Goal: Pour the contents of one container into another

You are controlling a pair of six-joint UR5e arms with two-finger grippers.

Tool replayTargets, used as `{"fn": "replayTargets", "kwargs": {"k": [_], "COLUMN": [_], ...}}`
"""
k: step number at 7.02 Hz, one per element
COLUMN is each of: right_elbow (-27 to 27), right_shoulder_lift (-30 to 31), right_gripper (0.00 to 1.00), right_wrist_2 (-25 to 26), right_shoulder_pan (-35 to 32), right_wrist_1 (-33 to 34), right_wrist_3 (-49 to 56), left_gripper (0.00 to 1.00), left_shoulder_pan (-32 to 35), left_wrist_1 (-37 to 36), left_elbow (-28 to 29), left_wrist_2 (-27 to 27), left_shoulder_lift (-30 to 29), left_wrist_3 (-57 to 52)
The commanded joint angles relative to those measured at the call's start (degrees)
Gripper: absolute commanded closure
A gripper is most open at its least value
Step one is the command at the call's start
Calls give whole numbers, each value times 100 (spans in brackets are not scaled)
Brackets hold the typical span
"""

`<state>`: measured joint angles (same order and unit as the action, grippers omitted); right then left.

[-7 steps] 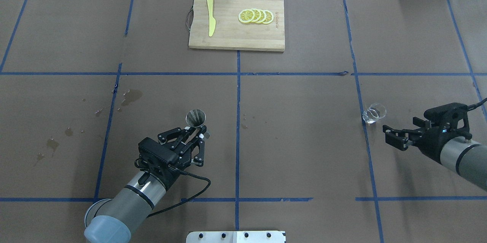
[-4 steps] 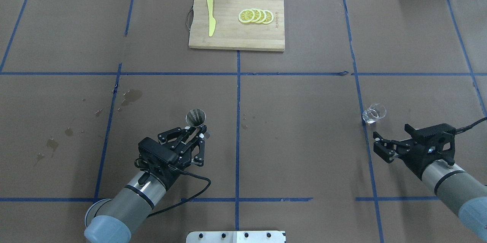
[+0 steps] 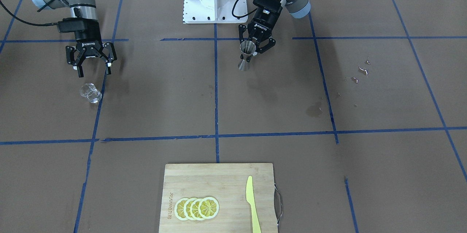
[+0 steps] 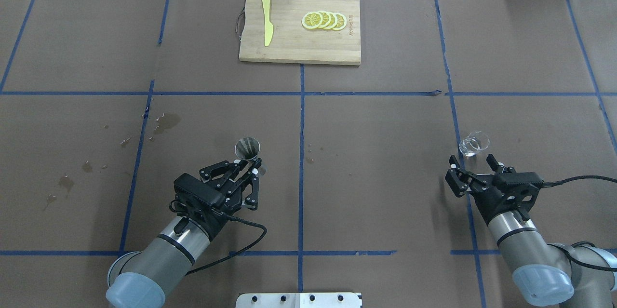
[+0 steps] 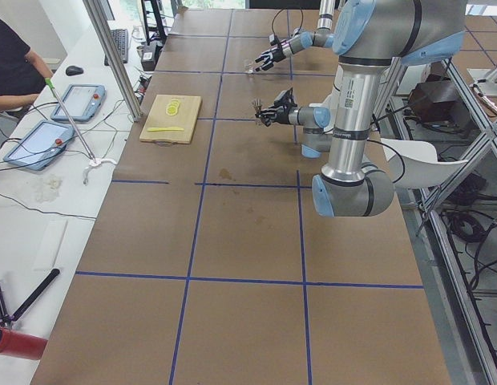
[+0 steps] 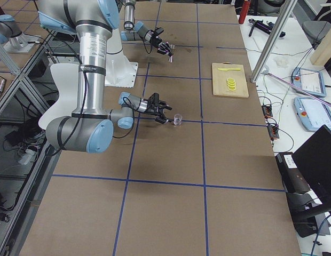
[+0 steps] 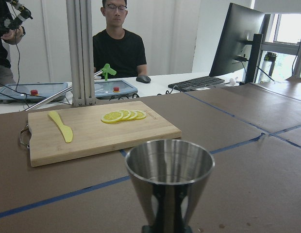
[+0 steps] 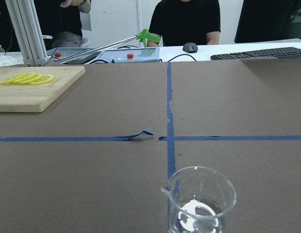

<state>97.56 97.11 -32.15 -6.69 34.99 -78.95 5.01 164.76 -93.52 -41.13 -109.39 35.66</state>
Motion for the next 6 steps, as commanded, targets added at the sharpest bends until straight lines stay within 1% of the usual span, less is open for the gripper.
{"fn": "replayTargets", "kwargs": {"k": [1, 6], "right_elbow": [-439, -528], "right_shoulder_lift": [-359, -324], "right_gripper": [4, 6], "right_wrist_2": [174, 165], "right_shoulder_pan": [1, -148], "right_wrist_1": [-1, -10], "right_wrist_3": [-41, -32], "left_gripper": [100, 100], "left_shoulder_pan": [0, 0], "left_wrist_1": [4, 12], "left_elbow": [0, 0], "left_wrist_2": [0, 0], "left_shoulder_lift": [-3, -3], "left_wrist_3": [3, 3]}}
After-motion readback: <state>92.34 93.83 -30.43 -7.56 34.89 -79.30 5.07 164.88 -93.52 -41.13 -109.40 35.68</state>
